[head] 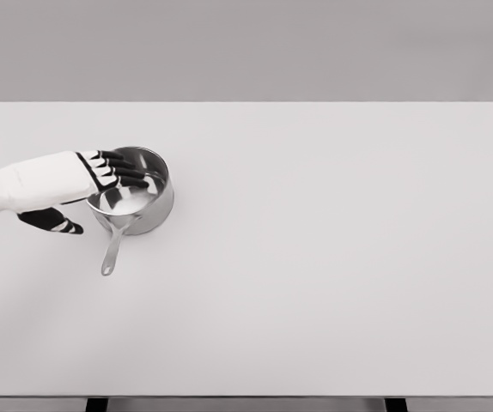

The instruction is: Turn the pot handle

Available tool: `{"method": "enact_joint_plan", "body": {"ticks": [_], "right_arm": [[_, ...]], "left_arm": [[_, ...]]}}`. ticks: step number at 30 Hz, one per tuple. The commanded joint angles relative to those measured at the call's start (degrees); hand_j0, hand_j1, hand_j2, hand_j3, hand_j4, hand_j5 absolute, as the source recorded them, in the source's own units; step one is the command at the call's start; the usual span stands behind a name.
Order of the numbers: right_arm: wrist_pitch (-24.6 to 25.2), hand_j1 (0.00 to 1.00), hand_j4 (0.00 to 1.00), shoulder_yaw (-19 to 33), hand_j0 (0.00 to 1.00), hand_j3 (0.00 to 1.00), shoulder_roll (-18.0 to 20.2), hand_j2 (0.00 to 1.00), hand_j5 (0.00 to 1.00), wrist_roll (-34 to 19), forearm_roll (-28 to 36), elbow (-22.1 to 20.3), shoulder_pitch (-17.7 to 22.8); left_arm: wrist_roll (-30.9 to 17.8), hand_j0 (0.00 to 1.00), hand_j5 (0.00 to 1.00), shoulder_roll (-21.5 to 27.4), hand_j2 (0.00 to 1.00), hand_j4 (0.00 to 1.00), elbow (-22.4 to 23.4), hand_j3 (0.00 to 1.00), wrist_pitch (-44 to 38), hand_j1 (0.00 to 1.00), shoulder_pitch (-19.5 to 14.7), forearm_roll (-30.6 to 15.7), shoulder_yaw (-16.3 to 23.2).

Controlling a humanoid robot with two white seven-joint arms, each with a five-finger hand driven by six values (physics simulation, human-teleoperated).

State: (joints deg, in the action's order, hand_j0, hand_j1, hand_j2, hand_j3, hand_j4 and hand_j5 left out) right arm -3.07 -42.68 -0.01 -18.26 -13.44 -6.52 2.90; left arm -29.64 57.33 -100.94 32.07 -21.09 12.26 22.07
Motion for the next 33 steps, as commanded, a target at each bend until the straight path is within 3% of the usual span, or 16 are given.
{"method": "enact_joint_plan", "body": {"ticks": [1,8,10,14,17,20,33], "right_arm": [[-0.1,1.00,1.00,0.0,1.00,1.00,0.0,1.00,1.00,0.0,0.0,0.0,0.0],[0.4,1.00,1.00,0.0,1.00,1.00,0.0,1.00,1.00,0.0,0.0,0.0,-0.1],[0.4,1.00,1.00,0.0,1.00,1.00,0.0,1.00,1.00,0.0,0.0,0.0,-0.1],[0.4,1.00,1.00,0.0,1.00,1.00,0.0,1.00,1.00,0.0,0.1,0.0,-0.1],[0.4,1.00,1.00,0.0,1.00,1.00,0.0,1.00,1.00,0.0,0.1,0.0,-0.1],[0.4,1.00,1.00,0.0,1.00,1.00,0.0,1.00,1.00,0.0,0.0,0.0,-0.1],[0.4,1.00,1.00,0.0,1.00,1.00,0.0,1.00,1.00,0.0,0.0,0.0,-0.1]], "left_arm": [[-0.2,1.00,1.00,-0.1,1.00,1.00,-0.1,1.00,-0.1,1.00,0.0,-0.3,0.1],[-2.3,1.00,1.00,-0.2,1.00,1.00,-0.2,1.00,0.7,1.00,-2.6,-0.5,0.1],[-3.8,1.00,1.00,-4.0,1.00,1.00,-0.2,1.00,1.3,1.00,-4.2,-0.6,0.4],[-5.4,1.00,1.00,-6.8,1.00,1.00,-0.2,1.00,2.9,1.00,-6.9,-0.7,4.2],[-4.9,1.00,1.00,-4.4,1.00,1.00,-0.1,1.00,2.9,1.00,-6.8,-2.6,4.9],[-4.5,1.00,1.00,-4.0,1.00,1.00,-0.2,1.00,2.9,1.00,-7.0,-2.7,10.3],[-4.5,1.00,1.00,-6.6,1.00,1.00,-0.2,1.00,2.9,1.00,-7.3,-2.8,10.8]]}}
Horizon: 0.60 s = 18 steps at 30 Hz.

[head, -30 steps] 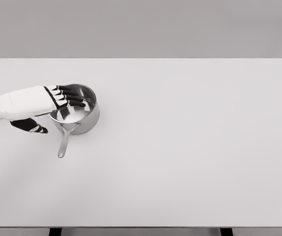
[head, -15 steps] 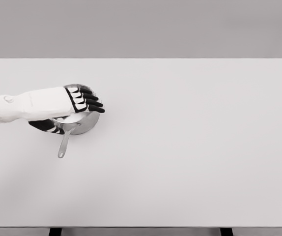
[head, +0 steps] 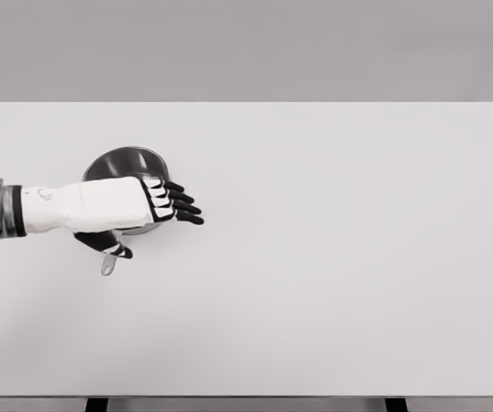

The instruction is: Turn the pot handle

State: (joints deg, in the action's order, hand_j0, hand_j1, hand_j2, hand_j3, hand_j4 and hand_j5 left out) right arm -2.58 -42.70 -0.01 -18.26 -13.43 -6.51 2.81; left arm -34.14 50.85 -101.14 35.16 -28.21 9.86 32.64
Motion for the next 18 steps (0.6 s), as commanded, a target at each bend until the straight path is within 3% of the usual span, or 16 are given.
{"method": "enact_joint_plan", "body": {"ticks": [1,18], "right_arm": [[0.0,1.00,1.00,0.0,1.00,1.00,0.0,1.00,1.00,0.0,0.1,0.0,0.0],[0.0,1.00,1.00,0.0,1.00,1.00,0.0,1.00,1.00,0.0,0.1,0.0,0.0]], "left_arm": [[0.0,1.00,1.00,-0.1,1.00,1.00,0.0,1.00,-0.2,1.00,0.0,-0.4,0.2],[-0.7,1.00,1.00,3.6,1.00,1.00,0.1,1.00,-0.2,1.00,1.9,3.2,0.5]]}}
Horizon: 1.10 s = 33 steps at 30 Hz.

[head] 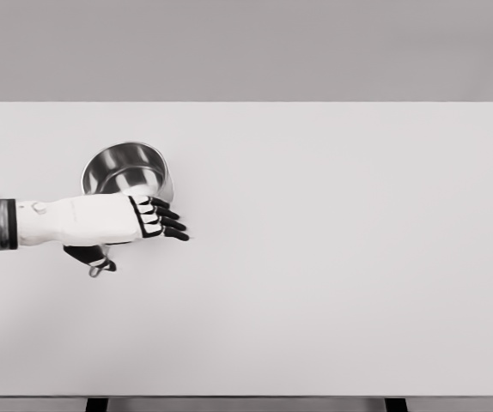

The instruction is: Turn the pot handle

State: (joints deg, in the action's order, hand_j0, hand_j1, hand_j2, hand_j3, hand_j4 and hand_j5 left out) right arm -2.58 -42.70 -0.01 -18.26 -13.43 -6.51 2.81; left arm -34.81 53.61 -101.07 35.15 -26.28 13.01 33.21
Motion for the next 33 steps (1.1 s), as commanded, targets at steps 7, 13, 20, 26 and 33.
{"method": "enact_joint_plan", "body": {"ticks": [7,13,20,26,33], "right_arm": [[-0.1,1.00,1.00,0.0,1.00,1.00,0.0,1.00,1.00,0.0,0.0,0.0,0.0],[-0.1,1.00,1.00,0.0,1.00,1.00,0.0,1.00,1.00,0.0,0.1,0.0,0.0],[-0.1,1.00,1.00,0.0,1.00,1.00,0.0,1.00,1.00,0.0,0.1,0.0,0.0],[-0.1,1.00,1.00,0.0,1.00,1.00,0.0,1.00,1.00,0.0,0.1,0.0,0.0],[0.0,1.00,1.00,0.0,1.00,1.00,0.0,1.00,1.00,0.0,0.1,0.0,0.0]], "left_arm": [[0.0,1.00,1.00,3.3,1.00,1.00,0.4,1.00,-0.1,1.00,-0.1,0.2,-0.8],[-0.1,1.00,1.00,4.6,1.00,1.00,3.3,1.00,-0.1,1.00,-0.4,0.3,-0.9],[-0.2,1.00,1.00,4.6,1.00,1.00,6.7,1.00,-0.1,1.00,-0.7,0.3,-1.5],[-0.2,1.00,1.00,4.5,1.00,1.00,9.6,1.00,-0.1,1.00,-0.9,0.3,-2.4],[-0.2,1.00,1.00,4.1,1.00,1.00,12.1,1.00,-0.1,1.00,-1.1,0.3,-3.9]]}}
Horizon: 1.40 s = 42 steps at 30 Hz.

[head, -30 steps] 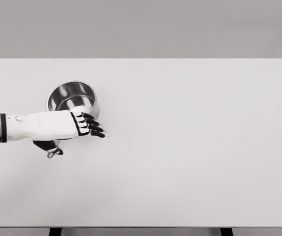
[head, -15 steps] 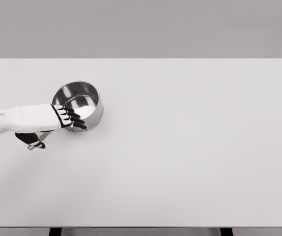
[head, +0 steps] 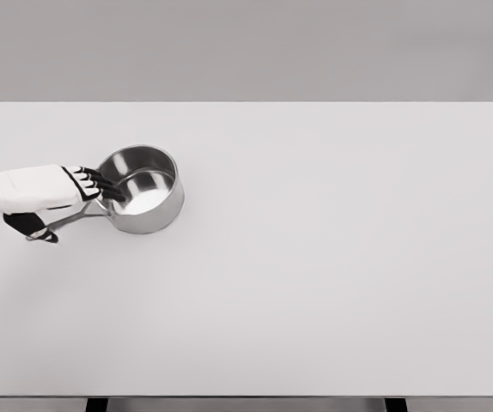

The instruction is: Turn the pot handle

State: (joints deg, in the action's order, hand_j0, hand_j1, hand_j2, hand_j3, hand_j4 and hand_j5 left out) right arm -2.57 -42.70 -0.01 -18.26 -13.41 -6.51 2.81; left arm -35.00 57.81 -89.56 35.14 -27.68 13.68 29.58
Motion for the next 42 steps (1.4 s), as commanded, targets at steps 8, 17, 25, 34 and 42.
{"method": "enact_joint_plan", "body": {"ticks": [8,17,25,34,42], "right_arm": [[0.0,1.00,1.00,0.0,1.00,1.00,0.0,1.00,1.00,0.0,0.0,0.0,0.0],[0.0,1.00,1.00,0.0,1.00,1.00,0.0,1.00,1.00,0.0,0.0,0.0,0.0],[0.0,1.00,1.00,0.0,1.00,1.00,0.0,1.00,1.00,0.0,0.0,0.0,0.0],[0.0,1.00,1.00,0.0,1.00,1.00,0.0,1.00,1.00,0.0,0.0,0.0,0.0],[-0.1,1.00,1.00,0.0,1.00,1.00,0.0,1.00,1.00,0.0,0.0,0.0,0.0]], "left_arm": [[0.0,1.00,1.00,-1.6,1.00,1.00,3.3,1.00,-0.1,1.00,-1.8,-0.1,-0.5],[0.0,1.00,1.00,-2.9,1.00,1.00,8.2,1.00,-0.1,1.00,-3.9,3.2,-0.7],[0.0,1.00,1.00,-4.5,1.00,1.00,8.5,1.00,-0.1,1.00,-6.1,5.5,-1.5],[0.0,1.00,1.00,-4.9,1.00,1.00,8.3,1.00,-0.1,1.00,-7.3,5.5,-3.4],[0.6,1.00,1.00,-5.4,1.00,1.00,9.1,1.00,-0.1,1.00,-7.4,0.0,-5.8]]}}
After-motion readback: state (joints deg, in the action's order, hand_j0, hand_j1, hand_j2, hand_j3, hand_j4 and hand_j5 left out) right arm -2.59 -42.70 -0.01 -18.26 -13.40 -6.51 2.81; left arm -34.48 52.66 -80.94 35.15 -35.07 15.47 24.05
